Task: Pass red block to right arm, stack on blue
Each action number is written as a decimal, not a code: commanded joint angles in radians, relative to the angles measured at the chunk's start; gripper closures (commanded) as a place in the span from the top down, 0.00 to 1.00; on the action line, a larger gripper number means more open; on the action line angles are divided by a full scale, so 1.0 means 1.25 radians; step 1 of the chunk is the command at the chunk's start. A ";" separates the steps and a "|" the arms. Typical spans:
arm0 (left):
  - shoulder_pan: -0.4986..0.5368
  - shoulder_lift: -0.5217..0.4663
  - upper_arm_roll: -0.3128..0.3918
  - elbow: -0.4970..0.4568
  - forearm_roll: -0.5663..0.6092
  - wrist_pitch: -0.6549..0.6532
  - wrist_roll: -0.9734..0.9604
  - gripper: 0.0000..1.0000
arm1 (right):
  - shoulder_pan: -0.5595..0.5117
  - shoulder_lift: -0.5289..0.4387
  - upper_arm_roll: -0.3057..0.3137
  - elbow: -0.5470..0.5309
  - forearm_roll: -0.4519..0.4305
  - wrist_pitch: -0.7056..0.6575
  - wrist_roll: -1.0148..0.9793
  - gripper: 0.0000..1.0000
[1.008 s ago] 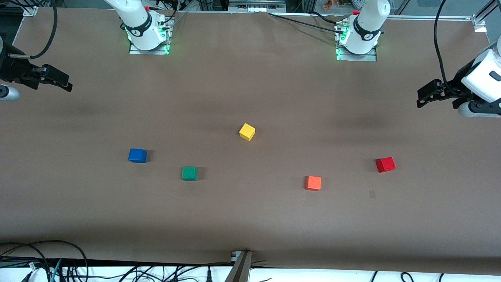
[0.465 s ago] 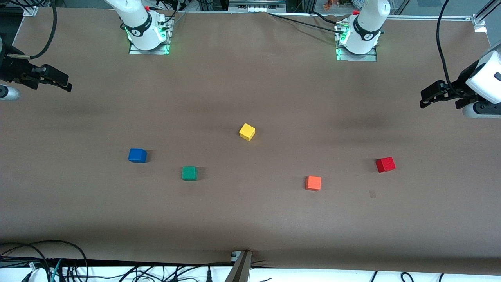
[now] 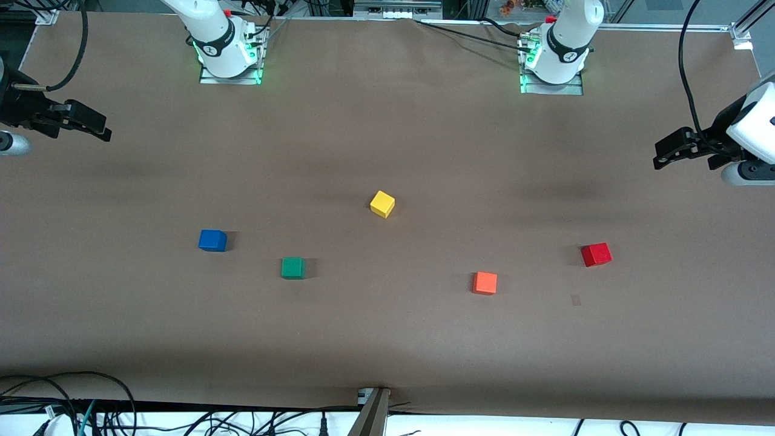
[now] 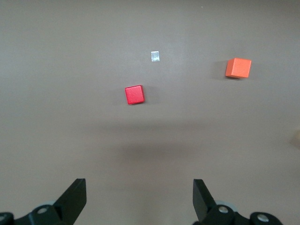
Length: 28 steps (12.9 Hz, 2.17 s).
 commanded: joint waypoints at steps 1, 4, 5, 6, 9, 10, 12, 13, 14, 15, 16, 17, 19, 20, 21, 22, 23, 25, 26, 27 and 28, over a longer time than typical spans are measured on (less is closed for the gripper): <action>0.003 0.000 -0.003 0.004 0.016 -0.003 0.017 1.00 | -0.004 0.000 -0.001 0.006 0.016 -0.008 -0.004 1.00; 0.003 0.000 -0.003 0.002 0.016 -0.005 0.015 1.00 | -0.004 0.000 -0.001 0.006 0.016 -0.007 -0.004 1.00; 0.003 0.000 -0.002 0.002 0.016 -0.005 0.015 1.00 | -0.004 0.000 -0.001 0.006 0.016 -0.007 -0.005 1.00; 0.003 0.000 -0.002 0.001 0.016 -0.006 0.014 1.00 | -0.004 0.000 -0.001 0.006 0.016 -0.007 -0.004 1.00; 0.003 0.000 -0.003 0.002 0.016 -0.017 0.009 1.00 | -0.004 0.000 -0.001 0.006 0.016 -0.007 -0.004 1.00; 0.003 0.004 -0.004 0.001 0.016 -0.011 0.017 1.00 | -0.004 0.000 -0.001 0.006 0.016 -0.007 -0.004 1.00; 0.000 0.052 -0.005 0.010 0.036 -0.008 0.019 1.00 | -0.004 0.000 -0.001 0.006 0.016 -0.008 -0.005 1.00; 0.000 0.049 -0.012 0.011 0.068 -0.008 0.016 1.00 | -0.004 0.000 0.000 0.006 0.016 -0.008 -0.005 1.00; -0.012 0.059 -0.013 0.011 0.094 -0.008 0.010 1.00 | -0.004 0.000 0.000 0.006 0.016 -0.008 -0.005 1.00; -0.010 0.071 -0.015 0.011 0.128 -0.016 0.010 1.00 | -0.004 0.000 0.000 0.006 0.016 -0.008 -0.004 1.00; 0.001 0.054 -0.013 0.013 0.135 -0.019 0.022 1.00 | -0.004 0.000 0.000 0.006 0.016 -0.008 -0.005 1.00; 0.003 0.044 -0.006 0.016 0.143 -0.024 0.056 1.00 | -0.004 0.000 0.000 0.006 0.016 -0.008 -0.004 1.00; 0.017 0.049 0.015 0.016 0.151 -0.027 0.134 1.00 | -0.004 0.000 0.000 0.006 0.016 -0.008 -0.005 1.00; 0.036 0.050 0.021 0.023 0.153 -0.024 0.161 1.00 | -0.004 0.000 0.000 0.006 0.016 -0.008 -0.004 1.00; 0.052 0.059 0.022 0.044 0.165 -0.022 0.213 1.00 | -0.004 0.000 0.000 0.006 0.016 -0.008 -0.004 1.00; 0.065 0.077 0.022 0.053 0.201 -0.015 0.287 1.00 | -0.004 0.000 0.000 0.006 0.016 -0.008 -0.004 1.00; 0.075 0.084 0.023 0.059 0.228 0.006 0.353 1.00 | -0.004 0.000 0.000 0.006 0.014 -0.008 -0.004 1.00; 0.118 0.110 0.023 0.082 0.232 0.038 0.482 1.00 | -0.004 0.000 0.000 0.006 0.016 -0.008 -0.004 1.00; 0.140 0.132 0.023 0.098 0.229 0.041 0.553 1.00 | -0.004 0.000 0.000 0.006 0.016 -0.008 -0.005 1.00; 0.163 0.162 0.023 0.120 0.226 0.042 0.630 1.00 | -0.004 0.000 0.000 0.006 0.016 -0.008 -0.005 1.00; 0.187 0.195 0.022 0.148 0.222 0.044 0.695 1.00 | -0.004 0.000 0.000 0.006 0.016 -0.008 -0.004 1.00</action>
